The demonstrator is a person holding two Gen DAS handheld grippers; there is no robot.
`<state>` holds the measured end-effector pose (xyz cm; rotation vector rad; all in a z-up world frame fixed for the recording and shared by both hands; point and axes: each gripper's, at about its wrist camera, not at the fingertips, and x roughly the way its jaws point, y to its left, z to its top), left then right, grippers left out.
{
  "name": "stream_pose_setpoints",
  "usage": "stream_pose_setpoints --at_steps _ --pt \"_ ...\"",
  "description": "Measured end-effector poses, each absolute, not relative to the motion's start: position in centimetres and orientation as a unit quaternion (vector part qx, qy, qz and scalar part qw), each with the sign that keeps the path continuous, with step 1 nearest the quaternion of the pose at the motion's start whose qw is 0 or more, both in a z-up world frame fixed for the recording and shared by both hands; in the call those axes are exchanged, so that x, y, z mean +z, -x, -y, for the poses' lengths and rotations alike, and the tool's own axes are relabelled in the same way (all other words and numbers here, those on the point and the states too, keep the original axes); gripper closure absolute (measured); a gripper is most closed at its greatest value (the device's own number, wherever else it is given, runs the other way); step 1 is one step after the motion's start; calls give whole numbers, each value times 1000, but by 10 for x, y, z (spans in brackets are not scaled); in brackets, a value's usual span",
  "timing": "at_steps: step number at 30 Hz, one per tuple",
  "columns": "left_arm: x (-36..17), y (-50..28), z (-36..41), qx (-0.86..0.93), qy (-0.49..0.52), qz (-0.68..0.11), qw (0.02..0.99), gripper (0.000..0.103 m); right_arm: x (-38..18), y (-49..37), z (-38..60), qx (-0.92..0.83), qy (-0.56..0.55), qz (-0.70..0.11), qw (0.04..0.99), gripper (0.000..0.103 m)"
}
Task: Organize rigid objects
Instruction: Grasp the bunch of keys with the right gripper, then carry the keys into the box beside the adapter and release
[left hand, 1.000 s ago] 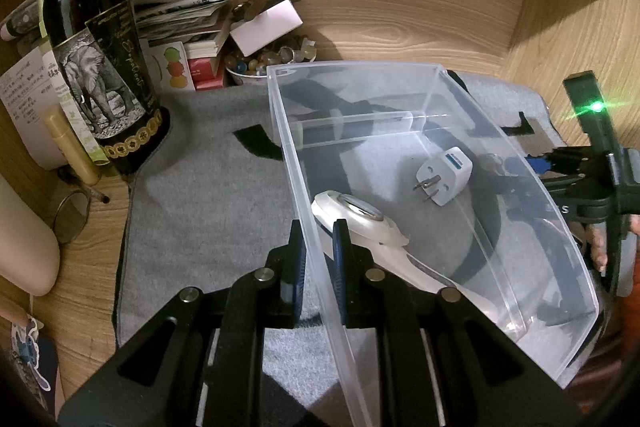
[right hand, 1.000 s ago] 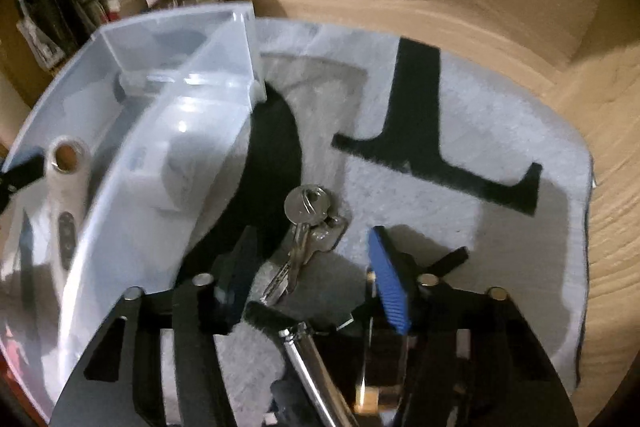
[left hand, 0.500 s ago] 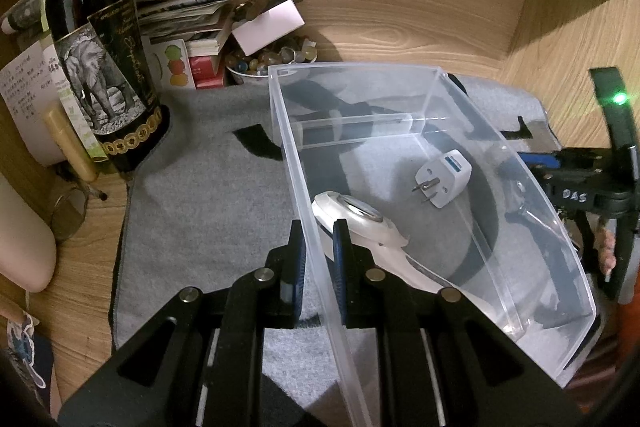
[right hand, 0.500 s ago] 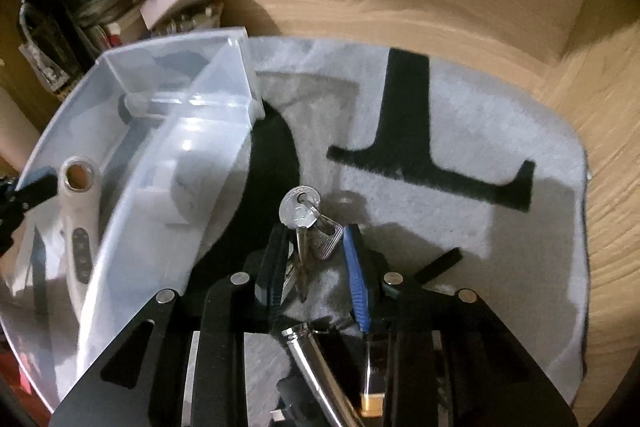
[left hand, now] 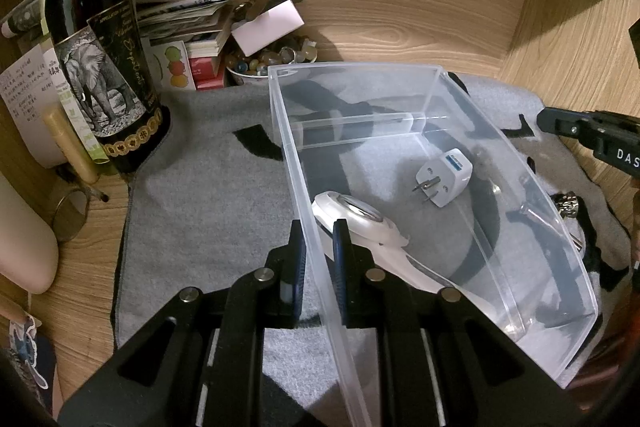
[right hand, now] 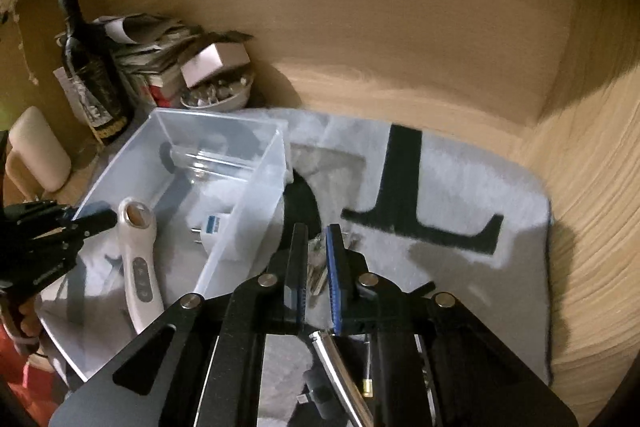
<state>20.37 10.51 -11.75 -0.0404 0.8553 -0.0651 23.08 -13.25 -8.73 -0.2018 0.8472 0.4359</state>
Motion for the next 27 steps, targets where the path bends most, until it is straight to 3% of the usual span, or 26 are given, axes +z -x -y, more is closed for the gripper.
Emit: stream_pose_setpoints --at_steps 4,8,14,20,23,27 --pt "-117 -204 -105 -32 19 -414 909 90 -96 -235 135 202 99 -422 878 93" --pt "-117 -203 -107 -33 21 -414 910 90 -121 -245 133 202 104 -457 860 70" --pt "-117 -203 -109 -34 21 -413 910 90 -154 -258 122 203 125 -499 833 69" --pt "-117 -203 -109 -34 21 -414 910 90 -169 -270 113 192 144 -507 828 57" --pt "-117 -203 -108 -34 21 -413 910 90 -171 -278 117 193 124 -510 829 57" --pt "-117 -203 -107 -34 21 -414 910 90 -171 -288 123 184 106 -505 837 67"
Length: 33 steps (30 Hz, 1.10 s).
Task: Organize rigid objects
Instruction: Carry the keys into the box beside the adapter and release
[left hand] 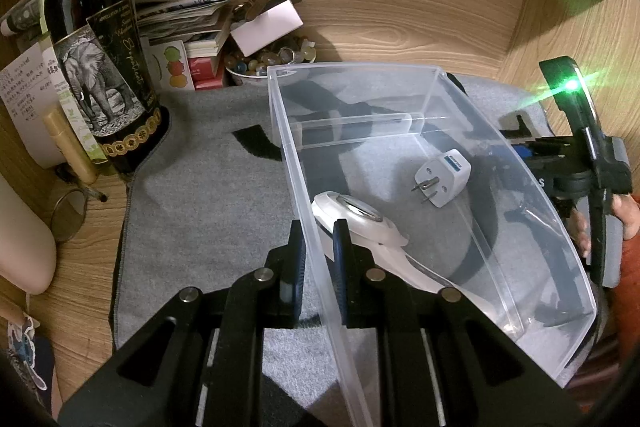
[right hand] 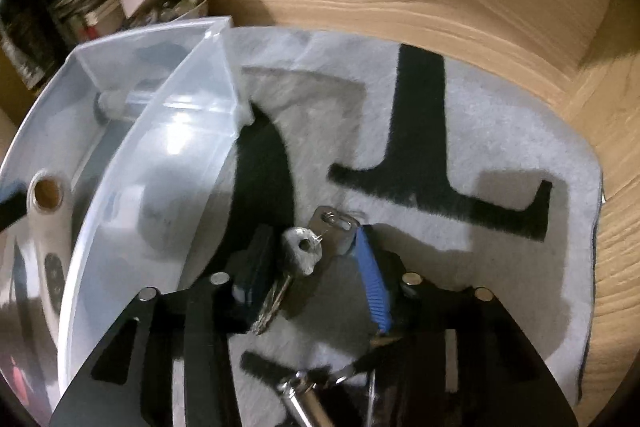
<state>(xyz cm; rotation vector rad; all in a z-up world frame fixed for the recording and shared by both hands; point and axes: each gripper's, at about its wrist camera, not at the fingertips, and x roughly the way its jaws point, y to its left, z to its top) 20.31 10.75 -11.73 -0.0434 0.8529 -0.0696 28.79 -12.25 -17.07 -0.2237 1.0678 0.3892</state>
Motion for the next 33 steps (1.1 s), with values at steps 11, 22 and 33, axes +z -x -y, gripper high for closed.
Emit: stream_pose_setpoints --at_steps 11,22,33 --pt "-117 -203 -107 -33 21 -413 910 90 -165 -277 122 198 111 -489 842 90" --pt "-118 -203 -106 -32 18 -414 910 90 -144 -243 135 203 92 -459 860 90" --pt "-118 -202 -104 -29 16 -413 910 90 -82 -222 127 233 81 -379 892 90"
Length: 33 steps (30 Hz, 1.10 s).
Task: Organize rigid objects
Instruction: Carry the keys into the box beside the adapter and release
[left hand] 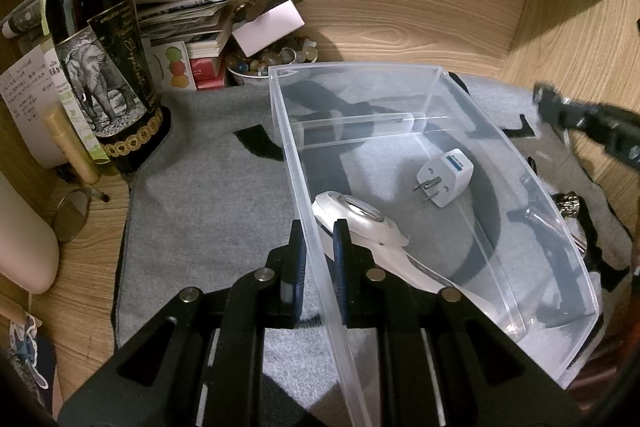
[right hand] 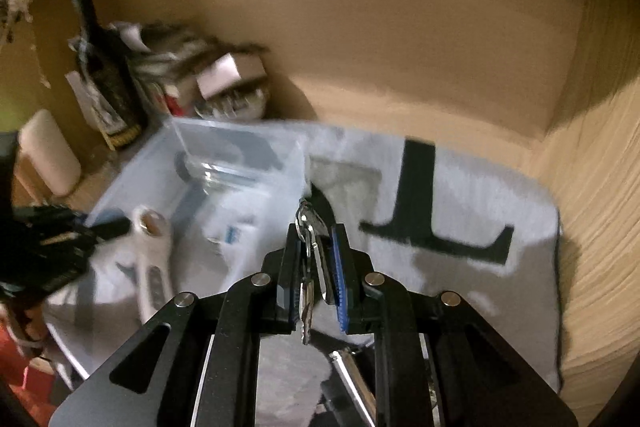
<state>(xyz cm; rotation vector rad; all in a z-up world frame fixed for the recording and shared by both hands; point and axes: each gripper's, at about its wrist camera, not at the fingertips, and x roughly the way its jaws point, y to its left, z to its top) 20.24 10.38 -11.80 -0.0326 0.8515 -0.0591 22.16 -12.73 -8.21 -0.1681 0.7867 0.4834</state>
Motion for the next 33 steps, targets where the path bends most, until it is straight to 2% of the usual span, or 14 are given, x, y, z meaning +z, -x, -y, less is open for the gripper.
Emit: stream_pose_setpoints --at_steps 10,21,28,31,33 --pt "-118 -202 -104 -29 16 -413 910 90 -71 -211 88 295 95 -359 880 90" --pt "-118 -202 -104 -30 19 -412 911 90 -127 -223 41 333 150 -452 814 90" --pt "-118 -202 -104 -30 19 -412 911 90 -132 -222 34 326 166 -455 812 89" --pt "-118 -202 -104 -29 19 -412 911 90 -133 -221 33 318 175 -449 817 87" --pt "-118 -202 -104 -29 18 -412 911 90 -131 -220 34 320 176 -446 817 78"
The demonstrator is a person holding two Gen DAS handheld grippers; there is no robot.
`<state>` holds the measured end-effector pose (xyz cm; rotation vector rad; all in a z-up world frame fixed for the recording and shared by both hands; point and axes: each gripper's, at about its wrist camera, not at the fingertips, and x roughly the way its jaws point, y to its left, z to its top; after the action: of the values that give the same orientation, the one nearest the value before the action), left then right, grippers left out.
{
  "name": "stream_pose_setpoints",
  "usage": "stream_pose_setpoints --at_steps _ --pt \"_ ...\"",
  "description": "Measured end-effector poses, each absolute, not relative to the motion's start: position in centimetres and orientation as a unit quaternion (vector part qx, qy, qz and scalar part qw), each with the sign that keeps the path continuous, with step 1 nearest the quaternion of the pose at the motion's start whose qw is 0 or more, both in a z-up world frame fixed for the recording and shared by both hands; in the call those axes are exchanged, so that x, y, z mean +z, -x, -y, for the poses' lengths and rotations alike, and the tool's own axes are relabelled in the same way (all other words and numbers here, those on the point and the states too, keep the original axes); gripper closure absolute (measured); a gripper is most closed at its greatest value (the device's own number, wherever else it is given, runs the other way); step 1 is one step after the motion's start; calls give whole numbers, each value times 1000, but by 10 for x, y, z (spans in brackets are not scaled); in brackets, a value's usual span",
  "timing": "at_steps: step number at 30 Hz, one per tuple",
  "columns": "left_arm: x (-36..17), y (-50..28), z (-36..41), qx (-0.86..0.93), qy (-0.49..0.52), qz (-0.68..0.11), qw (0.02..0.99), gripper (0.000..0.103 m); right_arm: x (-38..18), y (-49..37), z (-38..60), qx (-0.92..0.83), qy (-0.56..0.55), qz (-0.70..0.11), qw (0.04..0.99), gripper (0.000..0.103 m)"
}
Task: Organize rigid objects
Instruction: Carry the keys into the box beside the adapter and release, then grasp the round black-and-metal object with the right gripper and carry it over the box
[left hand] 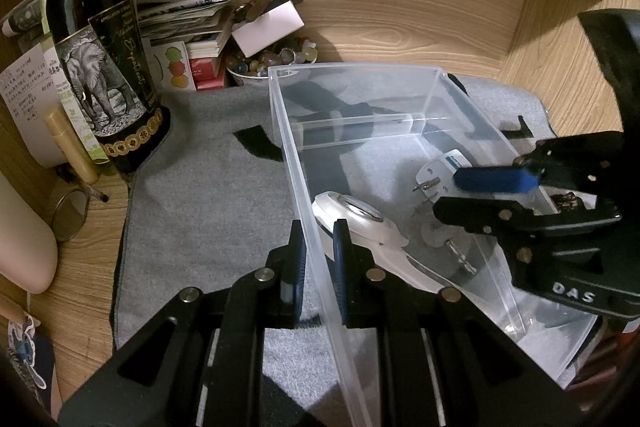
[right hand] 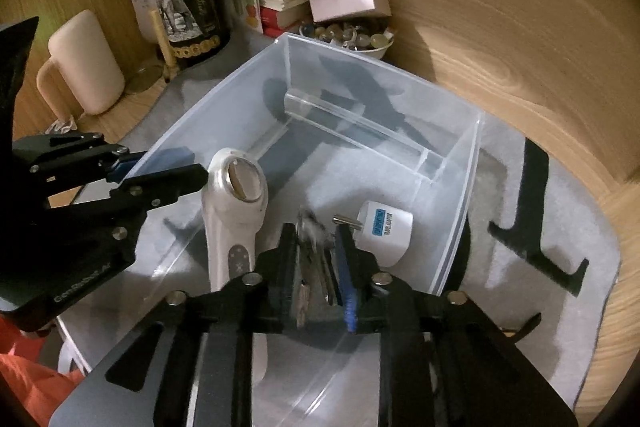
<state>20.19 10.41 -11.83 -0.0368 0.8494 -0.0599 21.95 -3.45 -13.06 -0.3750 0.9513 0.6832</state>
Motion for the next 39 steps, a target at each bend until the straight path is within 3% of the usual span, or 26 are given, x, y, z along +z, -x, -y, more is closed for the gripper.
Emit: stream_pose_setpoints --at_steps 3,8,10,12,14,25,39 --pt "-118 -202 -104 -29 17 -412 911 90 -123 -217 39 319 174 -431 826 64" --pt "-118 -202 -104 -29 17 -412 911 90 -109 -211 47 314 173 -407 840 61" --pt "-118 -202 -104 -29 17 -412 910 90 -104 -208 52 304 176 -393 850 54" --pt "-118 -202 -104 -29 16 -412 910 90 -98 -205 61 286 178 -373 864 36" --pt "-118 -202 -104 -30 14 -412 911 90 -92 -204 77 264 174 -360 878 32" --pt "-118 -202 -104 -33 13 -411 911 89 -81 -208 187 129 99 -361 918 27" --pt "-118 -201 -102 -32 11 -413 910 89 -158 -203 236 66 72 -457 884 28"
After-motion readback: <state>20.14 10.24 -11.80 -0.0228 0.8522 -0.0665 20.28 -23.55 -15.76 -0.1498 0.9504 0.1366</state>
